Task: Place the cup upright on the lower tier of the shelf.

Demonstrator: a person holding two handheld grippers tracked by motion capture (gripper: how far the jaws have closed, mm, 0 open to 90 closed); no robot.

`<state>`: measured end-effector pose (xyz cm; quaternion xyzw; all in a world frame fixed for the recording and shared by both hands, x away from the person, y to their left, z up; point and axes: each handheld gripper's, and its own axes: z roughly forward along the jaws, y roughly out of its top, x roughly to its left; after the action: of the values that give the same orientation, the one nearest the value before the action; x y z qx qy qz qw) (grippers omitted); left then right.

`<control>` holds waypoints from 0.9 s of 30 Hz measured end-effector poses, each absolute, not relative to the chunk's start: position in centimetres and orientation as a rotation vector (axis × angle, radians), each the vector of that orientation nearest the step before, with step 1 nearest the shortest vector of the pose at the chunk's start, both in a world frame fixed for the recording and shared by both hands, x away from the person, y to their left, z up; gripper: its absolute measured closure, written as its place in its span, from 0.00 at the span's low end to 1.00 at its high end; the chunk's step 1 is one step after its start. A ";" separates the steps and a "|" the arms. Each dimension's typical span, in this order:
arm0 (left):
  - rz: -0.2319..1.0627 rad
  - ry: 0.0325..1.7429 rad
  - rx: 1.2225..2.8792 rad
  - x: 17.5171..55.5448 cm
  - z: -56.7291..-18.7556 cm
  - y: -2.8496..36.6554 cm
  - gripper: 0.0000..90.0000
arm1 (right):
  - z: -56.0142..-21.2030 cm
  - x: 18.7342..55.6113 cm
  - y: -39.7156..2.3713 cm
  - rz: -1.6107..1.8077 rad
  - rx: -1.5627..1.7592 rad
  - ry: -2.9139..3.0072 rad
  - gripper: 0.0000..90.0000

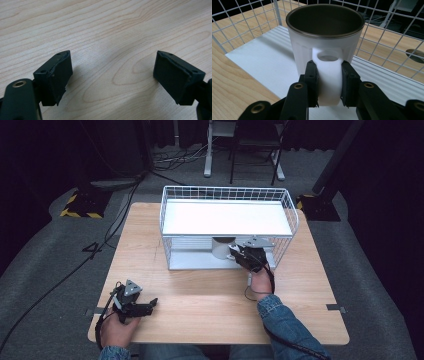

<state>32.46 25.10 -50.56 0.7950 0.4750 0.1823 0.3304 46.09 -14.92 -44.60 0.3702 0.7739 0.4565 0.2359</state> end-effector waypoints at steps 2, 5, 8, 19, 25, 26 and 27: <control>0.477 1.242 2.079 32.5 -50.6 25.1 0.18 | -44.7 46.1 -15.0 1.252 1.009 2.123 0.79; 0.477 1.242 2.079 32.5 -50.6 25.1 0.18 | -44.9 46.0 -15.2 1.253 1.005 2.120 0.79; 0.477 1.242 2.079 32.5 -50.6 25.1 0.18 | -45.0 46.0 -15.3 1.255 1.005 2.120 0.79; 0.477 1.242 2.079 32.5 -50.6 25.1 0.18 | -44.9 46.2 -15.5 1.245 1.036 2.120 0.48; 0.477 1.242 2.079 32.5 -50.6 25.1 0.18 | -44.0 45.5 -16.0 1.254 1.008 2.119 0.41; 0.477 1.242 2.079 32.5 -50.6 25.1 0.18 | -43.7 45.3 -16.1 1.253 1.007 2.122 0.41; 0.477 1.242 2.079 32.5 -50.6 25.1 0.18 | -43.6 45.2 -16.2 1.254 1.001 2.125 0.41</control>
<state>32.45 25.10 -50.57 0.7949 0.4750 0.1823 0.3305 45.15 -16.24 -43.57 0.3650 0.7754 0.4574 0.2372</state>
